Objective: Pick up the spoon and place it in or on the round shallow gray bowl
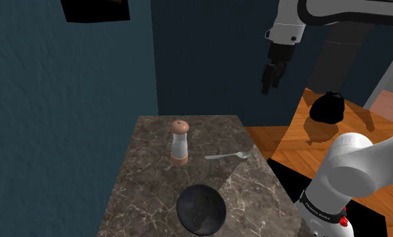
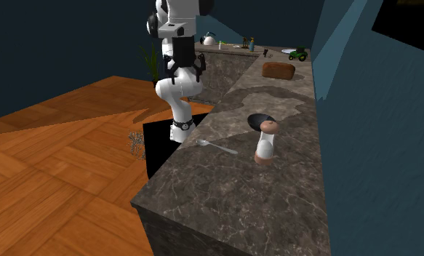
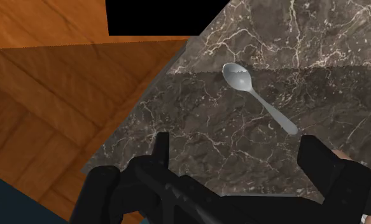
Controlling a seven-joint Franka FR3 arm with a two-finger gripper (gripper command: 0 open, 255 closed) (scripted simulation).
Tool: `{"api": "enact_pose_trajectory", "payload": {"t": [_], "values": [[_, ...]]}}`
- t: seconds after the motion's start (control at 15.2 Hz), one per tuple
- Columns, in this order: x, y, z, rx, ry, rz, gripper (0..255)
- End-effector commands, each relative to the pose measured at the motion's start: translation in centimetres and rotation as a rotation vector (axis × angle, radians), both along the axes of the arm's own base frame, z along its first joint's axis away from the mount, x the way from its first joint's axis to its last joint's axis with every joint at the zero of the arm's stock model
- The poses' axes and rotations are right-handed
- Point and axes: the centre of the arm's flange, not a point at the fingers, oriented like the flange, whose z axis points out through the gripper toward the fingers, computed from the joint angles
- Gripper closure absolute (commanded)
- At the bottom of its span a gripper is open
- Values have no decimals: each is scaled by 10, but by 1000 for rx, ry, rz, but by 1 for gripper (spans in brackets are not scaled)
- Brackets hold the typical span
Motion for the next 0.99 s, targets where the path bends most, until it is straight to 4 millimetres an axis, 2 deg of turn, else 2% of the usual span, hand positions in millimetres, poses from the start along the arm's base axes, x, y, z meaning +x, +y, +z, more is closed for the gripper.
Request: {"api": "enact_pose_trajectory", "payload": {"t": [0.0, 0.46, 0.92], "values": [[0, 0, 0, 0, 0, 0, 0], [16, 14, -86, 68, -58, 213, 0], [32, 37, -169, 135, -115, 425, 0]]}}
